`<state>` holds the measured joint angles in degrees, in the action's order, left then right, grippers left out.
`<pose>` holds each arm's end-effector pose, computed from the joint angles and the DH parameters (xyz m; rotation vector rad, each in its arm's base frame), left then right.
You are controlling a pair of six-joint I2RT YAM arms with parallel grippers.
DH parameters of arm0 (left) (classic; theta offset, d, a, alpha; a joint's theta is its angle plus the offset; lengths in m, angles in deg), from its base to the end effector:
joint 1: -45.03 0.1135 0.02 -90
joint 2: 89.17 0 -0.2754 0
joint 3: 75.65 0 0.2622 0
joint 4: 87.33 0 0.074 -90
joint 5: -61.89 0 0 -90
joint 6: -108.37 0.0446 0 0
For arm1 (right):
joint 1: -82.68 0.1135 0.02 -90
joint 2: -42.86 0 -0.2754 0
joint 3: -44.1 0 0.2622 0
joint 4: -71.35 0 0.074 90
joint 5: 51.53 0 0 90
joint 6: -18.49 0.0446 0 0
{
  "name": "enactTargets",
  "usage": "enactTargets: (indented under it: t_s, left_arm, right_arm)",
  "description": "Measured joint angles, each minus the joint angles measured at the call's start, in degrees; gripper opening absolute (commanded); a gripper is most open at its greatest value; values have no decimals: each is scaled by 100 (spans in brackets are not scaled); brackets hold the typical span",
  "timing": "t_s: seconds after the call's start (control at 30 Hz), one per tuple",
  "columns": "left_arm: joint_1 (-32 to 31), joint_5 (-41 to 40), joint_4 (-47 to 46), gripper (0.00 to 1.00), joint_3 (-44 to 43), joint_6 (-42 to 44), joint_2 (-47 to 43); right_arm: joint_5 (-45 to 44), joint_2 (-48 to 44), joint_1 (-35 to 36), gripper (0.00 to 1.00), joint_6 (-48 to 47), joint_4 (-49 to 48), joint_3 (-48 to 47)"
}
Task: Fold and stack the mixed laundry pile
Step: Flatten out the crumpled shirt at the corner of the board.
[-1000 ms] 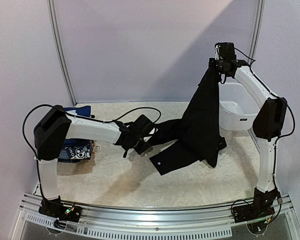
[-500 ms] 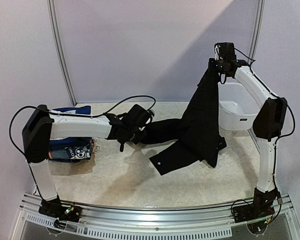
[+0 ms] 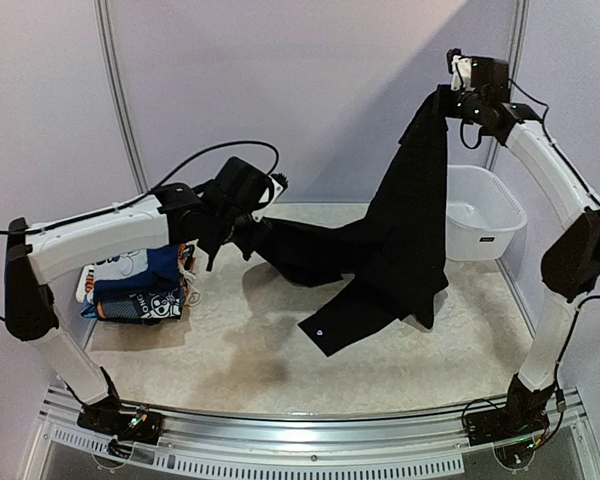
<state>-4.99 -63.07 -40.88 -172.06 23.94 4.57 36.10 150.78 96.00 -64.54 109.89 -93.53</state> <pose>0.2635 -0.2745 0.3240 0.7533 2.0538 0.2821 0.4380 0.1018 0.4873 -0.0652 1.7288 0.2258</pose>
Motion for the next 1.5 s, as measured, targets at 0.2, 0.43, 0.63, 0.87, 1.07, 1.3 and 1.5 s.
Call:
enactTargets:
  t_s: [0.2, 0.43, 0.63, 0.87, 1.07, 1.3, 1.5]
  left_arm:
    - [20, -4, 599, 0, -782, 66, -551]
    - [22, 212, 1200, 0, -1969, 216, -813]
    - [20, 966, 1775, 0, -2815, 433, -1102]
    - [-42, 1954, 2199, 0, -3276, 518, -1694]
    - [-109, 3005, 2337, 0, -3303, 422, -2343]
    - [-138, 4131, 2343, 0, -3357, 92, -2693]
    - [-151, 4116, 2343, 0, -3550, 33, -2417]
  right_arm:
    - [737, -1292, -2, 0, -136, -573, 494]
    - [1521, -2264, -2, 0, -184, -990, 647]
    - [1928, -2903, -2, 0, -195, -1134, 673]
    - [2227, -3545, -2, 0, -225, -1180, 492]
    - [2264, -4089, -2, 0, -411, -1252, 184]
    - [2201, -4577, -2, 0, -927, -1432, -302]
    - [1720, -4568, -4, 0, -1547, -1547, -341]
